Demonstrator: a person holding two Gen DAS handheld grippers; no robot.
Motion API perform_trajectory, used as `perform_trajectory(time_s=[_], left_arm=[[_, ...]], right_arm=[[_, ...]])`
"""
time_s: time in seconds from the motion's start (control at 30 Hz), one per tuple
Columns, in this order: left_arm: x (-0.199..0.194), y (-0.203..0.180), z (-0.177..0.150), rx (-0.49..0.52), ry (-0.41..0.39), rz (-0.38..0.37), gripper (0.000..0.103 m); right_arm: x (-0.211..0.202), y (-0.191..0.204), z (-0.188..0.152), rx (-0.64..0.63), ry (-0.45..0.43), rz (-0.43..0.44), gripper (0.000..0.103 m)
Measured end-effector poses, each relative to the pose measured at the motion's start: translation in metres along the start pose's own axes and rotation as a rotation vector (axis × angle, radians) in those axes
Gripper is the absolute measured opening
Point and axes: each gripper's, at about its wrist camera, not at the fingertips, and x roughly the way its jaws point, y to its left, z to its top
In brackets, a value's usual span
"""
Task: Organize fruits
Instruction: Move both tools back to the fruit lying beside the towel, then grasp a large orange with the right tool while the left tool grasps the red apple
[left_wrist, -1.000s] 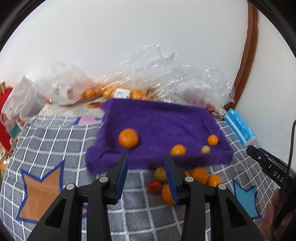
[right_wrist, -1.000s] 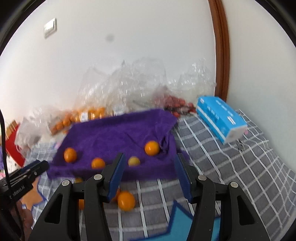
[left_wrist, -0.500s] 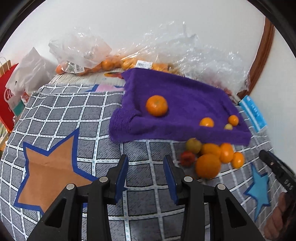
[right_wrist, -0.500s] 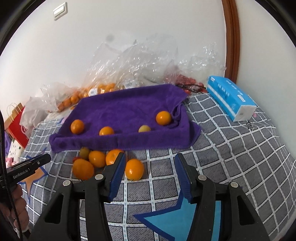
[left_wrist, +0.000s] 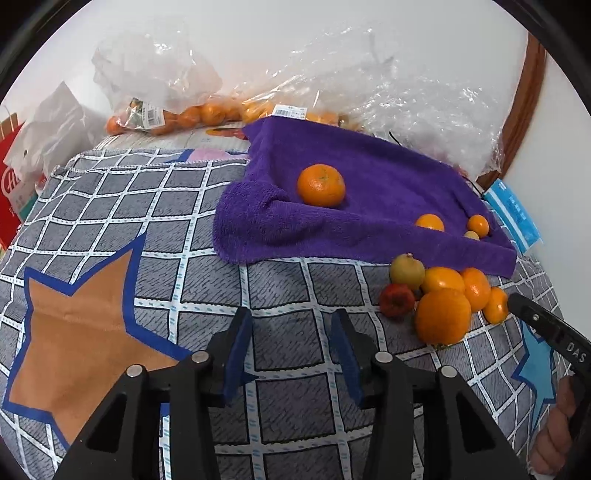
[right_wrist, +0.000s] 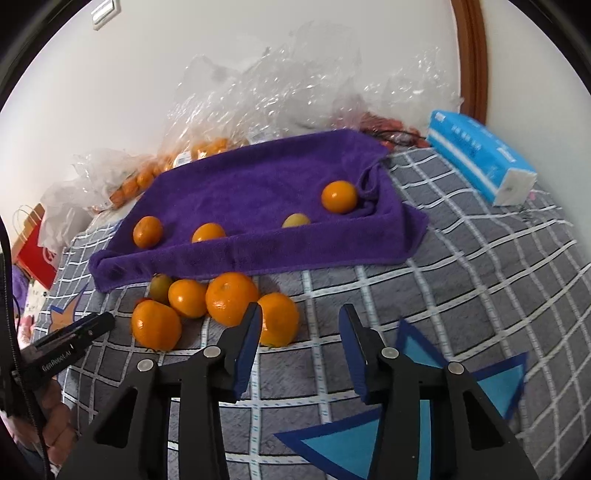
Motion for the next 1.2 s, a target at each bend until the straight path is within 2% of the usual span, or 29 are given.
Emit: perform_trajectory(time_s=[0.17,0.27,0.33,0.43,0.83,0.93,1.0,1.1,1.17,1.2], left_arm=[[0.003,-0.006,0.001,0.029,0.009,-0.008,0.058],[0.002,-0.007,0.0,0.033,0.011,-0.041,0.066],[0.002,-0.006,0.001,0.03,0.011,-0.045,0.066],[0.002,-0.005,0.001,0.024,0.01,-0.053,0.066],[0.001,-0.005,0.001,0.015,0.007,-0.061,0.066],[0.0,-0.004,0.0,0.016,0.008,-0.059,0.065],[-0.002,-0.008,-0.001,0.033,0.02,-0.039,0.056],[-0.001,-0.017,0.0,0.065,0.049,-0.064,0.053],[0.002,-0.025,0.003,0.092,0.059,-0.053,0.043],[0.003,-0.029,0.005,0.1,0.062,-0.058,0.042]], right_arm=[[0.012,0.011,-0.003,-0.026,0.03,0.0,0.039],[0.019,0.012,0.0,-0.024,0.045,-0.011,0.038],[0.024,0.011,0.001,-0.02,0.057,-0.013,0.038],[0.024,0.01,0.002,-0.035,0.044,-0.005,0.032],[0.014,0.007,-0.005,-0.069,0.054,-0.015,0.032],[0.022,0.008,-0.006,-0.075,0.061,-0.011,0.032],[0.02,0.009,-0.005,-0.09,0.04,-0.019,0.032],[0.012,0.006,-0.005,-0.108,-0.006,-0.046,0.032],[0.009,0.001,-0.006,-0.116,-0.023,-0.065,0.032],[0.009,-0.002,-0.006,-0.11,-0.022,-0.066,0.032]])
